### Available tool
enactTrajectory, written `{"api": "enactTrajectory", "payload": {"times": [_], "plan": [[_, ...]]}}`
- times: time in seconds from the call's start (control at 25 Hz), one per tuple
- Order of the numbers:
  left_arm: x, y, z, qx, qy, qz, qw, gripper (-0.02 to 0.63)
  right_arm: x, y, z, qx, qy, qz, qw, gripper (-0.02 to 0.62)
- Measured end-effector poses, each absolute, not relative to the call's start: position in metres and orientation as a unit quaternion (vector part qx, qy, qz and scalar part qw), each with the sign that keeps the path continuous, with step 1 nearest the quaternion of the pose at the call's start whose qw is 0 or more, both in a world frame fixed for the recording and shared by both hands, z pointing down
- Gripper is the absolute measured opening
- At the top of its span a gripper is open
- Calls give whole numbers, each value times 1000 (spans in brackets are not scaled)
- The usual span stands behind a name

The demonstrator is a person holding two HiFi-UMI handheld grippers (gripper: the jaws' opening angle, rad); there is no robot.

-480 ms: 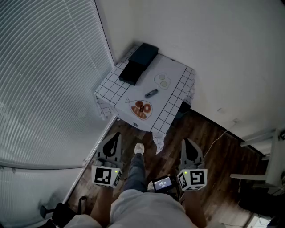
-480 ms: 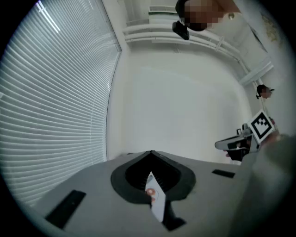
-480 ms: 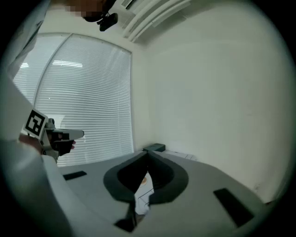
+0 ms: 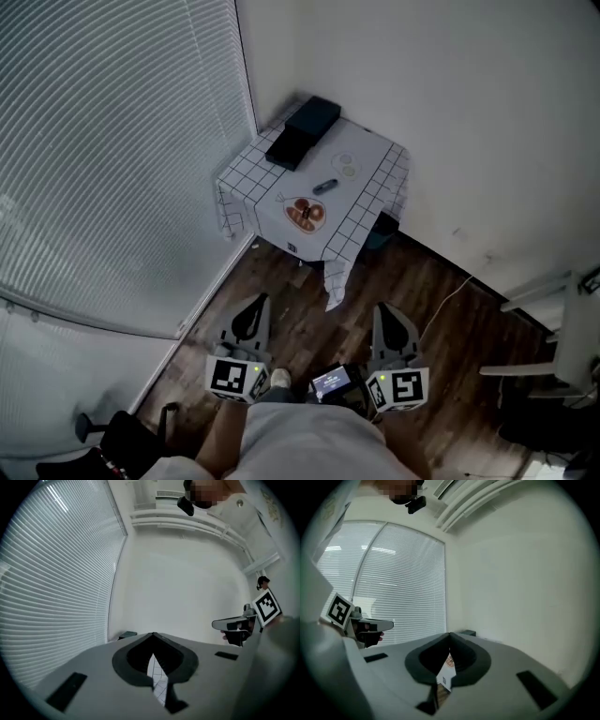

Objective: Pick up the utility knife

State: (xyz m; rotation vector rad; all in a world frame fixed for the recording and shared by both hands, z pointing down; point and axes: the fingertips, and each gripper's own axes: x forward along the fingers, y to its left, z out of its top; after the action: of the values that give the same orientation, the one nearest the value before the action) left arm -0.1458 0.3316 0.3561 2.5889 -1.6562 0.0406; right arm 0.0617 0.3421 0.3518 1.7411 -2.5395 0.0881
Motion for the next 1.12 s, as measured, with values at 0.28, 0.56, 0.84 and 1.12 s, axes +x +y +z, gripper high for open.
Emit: {"api": "enactTrajectory", "payload": {"times": [0.28, 0.56, 0.84, 1.12], "plan": [[-138, 353, 348, 839, -544, -10, 18, 6, 72, 359, 353, 551, -833, 30, 30, 6], [-104, 335, 346, 851, -525, 15, 3, 6, 94, 347, 360, 559, -828, 42, 21, 6], [-102, 275, 342, 853, -523, 8, -4, 6, 101, 291, 358, 573, -818, 37, 29, 6], [-109, 213, 336, 854, -519, 16, -6, 6, 90, 234, 354, 580, -813, 37, 35, 6]]}}
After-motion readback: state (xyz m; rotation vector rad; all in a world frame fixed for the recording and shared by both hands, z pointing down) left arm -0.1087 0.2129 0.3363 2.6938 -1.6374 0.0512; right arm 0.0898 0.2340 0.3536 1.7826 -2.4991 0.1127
